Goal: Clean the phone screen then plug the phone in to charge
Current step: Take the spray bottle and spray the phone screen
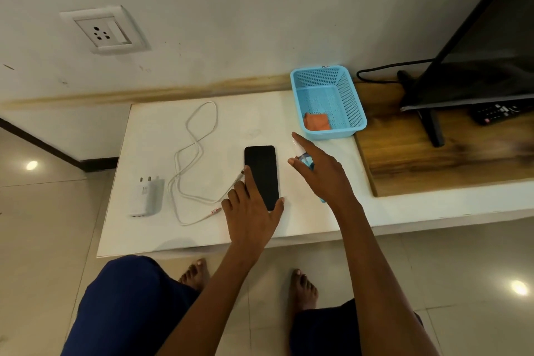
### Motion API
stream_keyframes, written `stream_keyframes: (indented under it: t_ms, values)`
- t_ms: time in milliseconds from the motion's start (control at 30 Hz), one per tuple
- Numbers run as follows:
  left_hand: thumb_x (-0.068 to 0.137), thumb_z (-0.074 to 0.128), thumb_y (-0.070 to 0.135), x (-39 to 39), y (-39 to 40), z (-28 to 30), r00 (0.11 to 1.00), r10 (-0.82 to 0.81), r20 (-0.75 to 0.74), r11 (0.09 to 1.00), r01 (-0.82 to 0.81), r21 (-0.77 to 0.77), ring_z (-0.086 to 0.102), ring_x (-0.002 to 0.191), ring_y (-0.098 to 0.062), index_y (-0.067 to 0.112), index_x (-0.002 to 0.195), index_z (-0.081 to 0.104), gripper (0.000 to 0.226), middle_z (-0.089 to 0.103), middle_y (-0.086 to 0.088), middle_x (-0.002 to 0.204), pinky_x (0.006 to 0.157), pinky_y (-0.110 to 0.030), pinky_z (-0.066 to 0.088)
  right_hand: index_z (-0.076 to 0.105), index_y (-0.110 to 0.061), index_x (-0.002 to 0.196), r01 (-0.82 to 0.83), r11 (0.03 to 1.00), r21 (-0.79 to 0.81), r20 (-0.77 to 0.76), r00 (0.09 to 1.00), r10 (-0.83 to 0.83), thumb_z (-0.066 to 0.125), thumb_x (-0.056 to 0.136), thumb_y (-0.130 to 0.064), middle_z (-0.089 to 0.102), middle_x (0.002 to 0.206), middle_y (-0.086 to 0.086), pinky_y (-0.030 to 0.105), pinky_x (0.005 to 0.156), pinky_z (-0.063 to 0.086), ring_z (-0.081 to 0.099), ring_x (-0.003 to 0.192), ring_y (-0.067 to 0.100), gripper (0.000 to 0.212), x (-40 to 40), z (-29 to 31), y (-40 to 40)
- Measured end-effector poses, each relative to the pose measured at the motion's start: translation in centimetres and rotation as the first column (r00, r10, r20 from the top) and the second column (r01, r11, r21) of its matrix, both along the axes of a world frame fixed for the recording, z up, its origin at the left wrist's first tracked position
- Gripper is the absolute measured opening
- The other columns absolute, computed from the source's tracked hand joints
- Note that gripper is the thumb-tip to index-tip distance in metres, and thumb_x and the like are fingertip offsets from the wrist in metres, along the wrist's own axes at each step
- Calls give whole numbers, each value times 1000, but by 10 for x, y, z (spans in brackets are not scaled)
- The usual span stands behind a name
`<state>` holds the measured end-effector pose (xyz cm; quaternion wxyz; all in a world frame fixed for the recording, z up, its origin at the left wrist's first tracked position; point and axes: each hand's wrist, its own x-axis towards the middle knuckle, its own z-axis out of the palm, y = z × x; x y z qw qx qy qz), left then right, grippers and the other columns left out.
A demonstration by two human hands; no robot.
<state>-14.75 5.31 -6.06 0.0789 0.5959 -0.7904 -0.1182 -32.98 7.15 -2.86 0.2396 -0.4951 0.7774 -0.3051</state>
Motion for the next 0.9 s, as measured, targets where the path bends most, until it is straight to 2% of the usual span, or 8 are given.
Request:
stream_keyframes:
  t_ms: [100, 167, 300, 433, 567, 667, 767, 900]
  values:
    - [75, 60, 72, 6, -13, -2, 996, -84, -33, 996, 84, 22, 54, 115, -26, 16, 153, 19, 104, 50, -9, 137, 98, -42, 45, 29, -45, 150, 2, 1000, -16, 4, 1000, -2, 45, 95, -59, 51, 147, -6, 29, 100, 43, 57, 127, 20, 59, 1, -1, -1]
    - [74, 66, 67, 14, -25, -1, 986, -158, -56, 987, 160, 33, 54, 114, -26, 15, 153, 18, 106, 50, -9, 137, 97, -40, 45, 27, -47, 150, -2, 1000, -17, 5, 1000, 2, 42, 95, -61, 52, 146, -6, 34, 102, 43, 57, 126, 20, 59, 2, -1, -1]
    - [77, 68, 59, 28, -61, 3, 951, -302, -72, 942, 309, 129, 45, 128, -28, 19, 156, 5, 109, 41, -5, 149, 105, -44, 38, 26, -49, 148, -5, 1000, 7, 38, 999, 5, 44, 95, -61, 58, 139, -5, 38, 102, 45, 59, 121, 17, 57, 1, -1, -2]
    - [81, 70, 48, 32, -87, 8, 925, -355, -135, 899, 378, 221, 37, 134, -28, 21, 157, 0, 107, 42, 1, 149, 108, -43, 33, 35, -44, 143, 20, 999, -26, 79, 997, -18, 54, 93, -56, 62, 123, -6, 25, 90, 48, 59, 98, 6, 55, 5, -1, -6]
    - [80, 73, 48, 31, -101, 10, 911, -366, -191, 865, 409, 290, 26, 143, -30, 23, 157, -4, 111, 35, -1, 153, 111, -42, 31, 32, -44, 139, 34, 998, -49, 84, 996, -29, 59, 95, -46, 58, 113, -8, 31, 91, 53, 61, 93, 9, 52, 9, -5, -10]
    - [75, 74, 57, 34, -103, 9, 927, -352, -130, 887, 375, 269, 28, 141, -29, 18, 157, 4, 114, 32, -7, 152, 110, -41, 33, 26, -49, 135, 20, 999, -43, 67, 998, -18, 58, 96, -41, 58, 103, -9, 34, 91, 52, 63, 83, 8, 52, 11, -10, -12]
    - [71, 72, 65, 37, -104, 8, 925, -381, 1, 907, 373, 197, 36, 131, -27, 15, 152, 22, 107, 36, -6, 146, 104, -37, 34, 21, -54, 133, 10, 1000, 5, 48, 999, -10, 54, 97, -47, 57, 99, -11, 37, 91, 52, 65, 79, 11, 50, 14, -15, -13]
    - [68, 68, 71, 37, -104, 9, 921, -381, 78, 920, 370, 130, 42, 116, -24, 18, 138, 41, 91, 44, -2, 128, 94, -34, 34, 22, -52, 135, -2, 999, 40, -43, 999, 3, 54, 95, -51, 57, 95, -14, 30, 81, 55, 64, 74, 10, 51, 19, -17, -11]
